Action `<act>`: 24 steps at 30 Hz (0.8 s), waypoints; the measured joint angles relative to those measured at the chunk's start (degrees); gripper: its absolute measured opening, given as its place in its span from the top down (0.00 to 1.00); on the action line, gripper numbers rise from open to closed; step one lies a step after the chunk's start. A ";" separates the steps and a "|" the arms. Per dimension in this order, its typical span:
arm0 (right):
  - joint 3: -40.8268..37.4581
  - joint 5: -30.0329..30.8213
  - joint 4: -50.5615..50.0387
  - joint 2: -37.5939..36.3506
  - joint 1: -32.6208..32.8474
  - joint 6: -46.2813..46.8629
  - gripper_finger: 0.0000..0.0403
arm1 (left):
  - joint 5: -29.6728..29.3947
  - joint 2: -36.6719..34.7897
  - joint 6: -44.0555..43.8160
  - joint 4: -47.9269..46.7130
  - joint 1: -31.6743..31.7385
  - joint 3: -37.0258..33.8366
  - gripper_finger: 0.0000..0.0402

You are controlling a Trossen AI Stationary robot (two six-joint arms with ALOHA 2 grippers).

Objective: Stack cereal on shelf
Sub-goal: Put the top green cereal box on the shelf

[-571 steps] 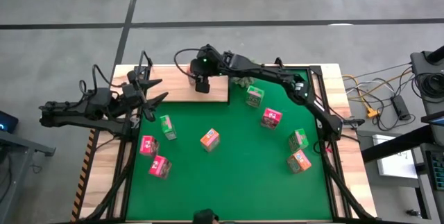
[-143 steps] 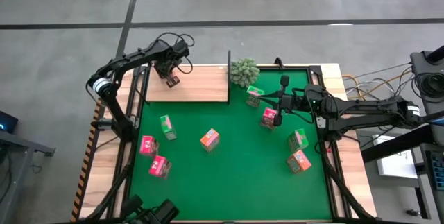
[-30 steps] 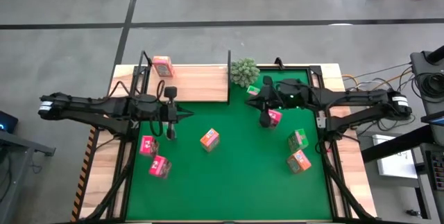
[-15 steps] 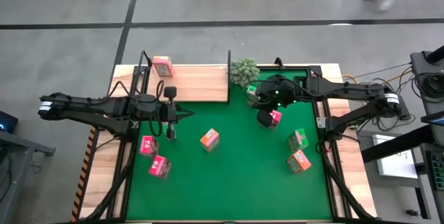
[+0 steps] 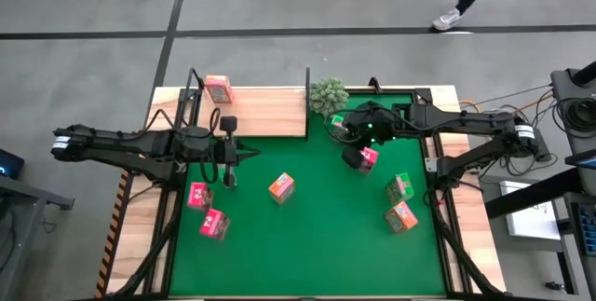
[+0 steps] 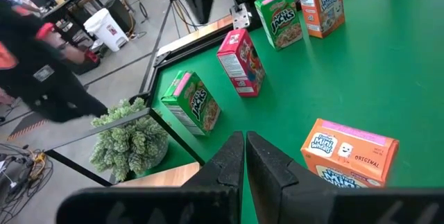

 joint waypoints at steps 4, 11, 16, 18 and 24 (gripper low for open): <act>-0.01 5.02 -2.69 0.20 -0.33 -0.09 0.94 | 0.00 0.02 -0.12 -0.02 0.00 0.00 1.00; -0.38 5.49 -3.04 4.10 -5.22 -9.08 0.73 | 0.00 0.02 -0.02 0.00 0.00 0.02 1.00; -0.43 -0.91 -3.06 8.29 -11.80 -15.15 0.53 | 0.00 0.02 0.13 0.02 0.00 0.02 1.00; -0.43 -3.70 -2.98 10.05 -14.14 -17.88 0.46 | 0.00 0.02 0.13 0.02 0.00 0.03 1.00; -0.47 -4.74 -2.09 13.62 -17.81 -23.56 0.31 | 0.00 0.02 0.13 0.00 0.00 0.04 1.00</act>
